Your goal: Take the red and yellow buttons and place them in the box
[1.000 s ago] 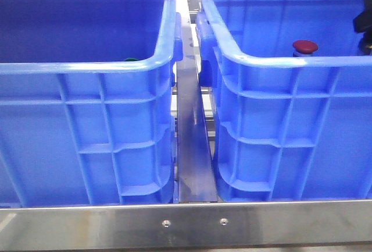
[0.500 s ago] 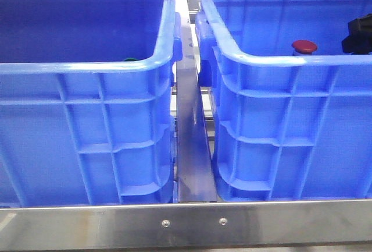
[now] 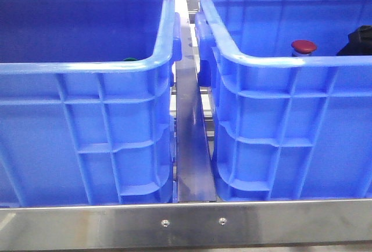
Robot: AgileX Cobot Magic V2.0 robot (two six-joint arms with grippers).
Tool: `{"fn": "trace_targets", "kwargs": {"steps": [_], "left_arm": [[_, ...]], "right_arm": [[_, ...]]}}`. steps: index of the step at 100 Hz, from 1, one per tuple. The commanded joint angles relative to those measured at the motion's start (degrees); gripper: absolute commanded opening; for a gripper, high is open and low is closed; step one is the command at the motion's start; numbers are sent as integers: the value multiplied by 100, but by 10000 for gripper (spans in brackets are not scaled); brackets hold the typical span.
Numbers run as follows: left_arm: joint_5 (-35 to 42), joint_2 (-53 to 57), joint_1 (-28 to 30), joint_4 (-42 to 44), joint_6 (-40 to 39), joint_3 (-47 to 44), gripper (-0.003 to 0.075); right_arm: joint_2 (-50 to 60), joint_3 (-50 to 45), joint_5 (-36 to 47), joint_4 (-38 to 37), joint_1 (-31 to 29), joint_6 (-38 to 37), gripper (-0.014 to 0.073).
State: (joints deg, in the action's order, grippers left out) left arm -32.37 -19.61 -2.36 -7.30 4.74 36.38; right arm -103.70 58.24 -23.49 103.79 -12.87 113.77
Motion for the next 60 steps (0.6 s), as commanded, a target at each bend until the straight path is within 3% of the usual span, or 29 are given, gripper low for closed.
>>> {"fn": "trace_targets", "kwargs": {"steps": [1,36,60], "left_arm": [[451,-55,28,-52,-57,144,-19],[451,-55,28,-52,-57,144,-19],[451,-55,28,-52,-57,144,-19]], "right_arm": [[520,100,-252,641,-25,53,563],[1980,-135,174,641,-25,-98,563],[3115,-352,1281,641,506,-332,561]]}}
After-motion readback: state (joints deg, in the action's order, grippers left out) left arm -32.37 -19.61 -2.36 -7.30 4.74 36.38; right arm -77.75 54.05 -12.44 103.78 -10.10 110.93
